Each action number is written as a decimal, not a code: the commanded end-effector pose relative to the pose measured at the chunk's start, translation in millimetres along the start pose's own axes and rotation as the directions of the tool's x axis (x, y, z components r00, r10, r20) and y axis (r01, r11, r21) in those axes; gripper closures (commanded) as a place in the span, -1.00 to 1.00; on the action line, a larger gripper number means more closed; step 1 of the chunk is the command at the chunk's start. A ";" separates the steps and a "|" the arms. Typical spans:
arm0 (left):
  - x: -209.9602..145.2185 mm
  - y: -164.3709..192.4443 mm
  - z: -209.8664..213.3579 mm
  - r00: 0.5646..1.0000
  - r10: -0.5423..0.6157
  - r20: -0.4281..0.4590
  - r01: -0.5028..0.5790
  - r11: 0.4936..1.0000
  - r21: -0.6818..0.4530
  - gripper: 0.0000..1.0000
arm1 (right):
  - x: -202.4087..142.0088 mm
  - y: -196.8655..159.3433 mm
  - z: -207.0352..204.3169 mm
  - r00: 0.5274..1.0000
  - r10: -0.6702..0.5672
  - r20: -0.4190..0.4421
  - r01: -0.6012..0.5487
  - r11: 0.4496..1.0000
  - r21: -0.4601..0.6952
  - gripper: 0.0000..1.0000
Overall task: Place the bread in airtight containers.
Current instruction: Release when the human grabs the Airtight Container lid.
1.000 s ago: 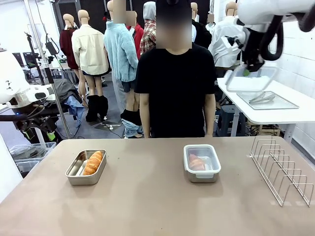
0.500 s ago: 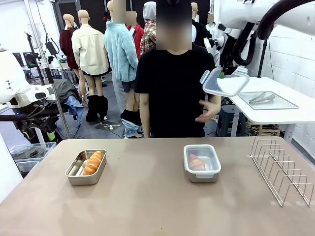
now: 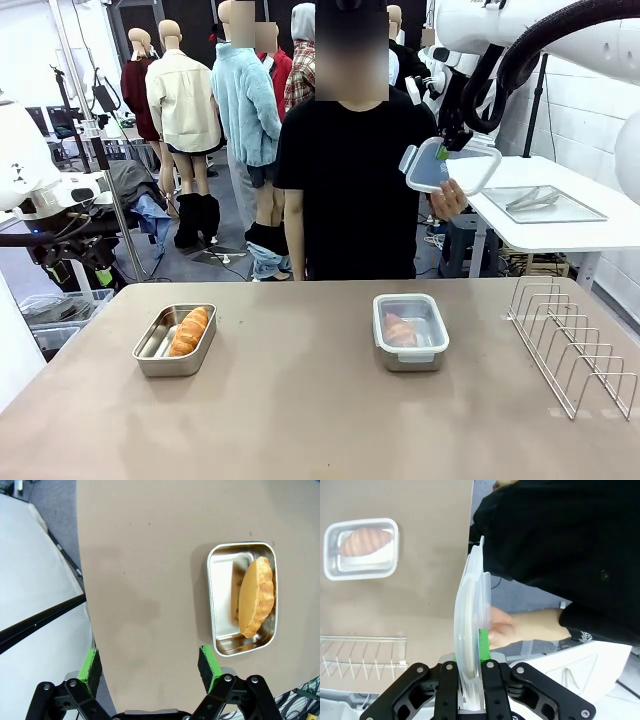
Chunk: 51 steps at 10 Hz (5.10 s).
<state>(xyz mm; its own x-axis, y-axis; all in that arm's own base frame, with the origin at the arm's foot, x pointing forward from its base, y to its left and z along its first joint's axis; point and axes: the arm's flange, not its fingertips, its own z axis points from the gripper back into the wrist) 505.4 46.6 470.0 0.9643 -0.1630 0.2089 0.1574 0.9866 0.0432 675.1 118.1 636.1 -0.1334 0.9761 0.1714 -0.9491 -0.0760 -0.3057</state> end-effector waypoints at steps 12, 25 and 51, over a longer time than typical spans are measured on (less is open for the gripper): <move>-1.7 1.3 1.5 1.000 0.008 -0.004 -0.008 1.000 0.025 -1.00 | -26.1 61.2 38.7 0.998 0.056 -0.017 -0.054 0.996 0.065 -0.87; -1.7 1.3 1.5 1.000 0.008 -0.004 -0.008 1.000 0.025 -1.00 | -114.8 205.8 26.3 0.996 -0.067 0.067 0.047 0.964 0.262 -1.00; -1.7 1.3 1.5 1.000 0.008 -0.004 -0.008 1.000 0.025 -1.00 | -114.8 205.8 26.3 0.996 -0.067 0.067 0.047 0.964 0.262 -1.00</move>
<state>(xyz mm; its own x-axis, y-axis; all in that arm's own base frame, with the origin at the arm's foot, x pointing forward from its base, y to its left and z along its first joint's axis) 505.5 47.0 470.1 0.9644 -0.1623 0.2090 0.1567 0.9867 0.0431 484.9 -15.7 577.8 -0.0916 0.9612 0.2602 -0.9955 -0.0824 -0.0459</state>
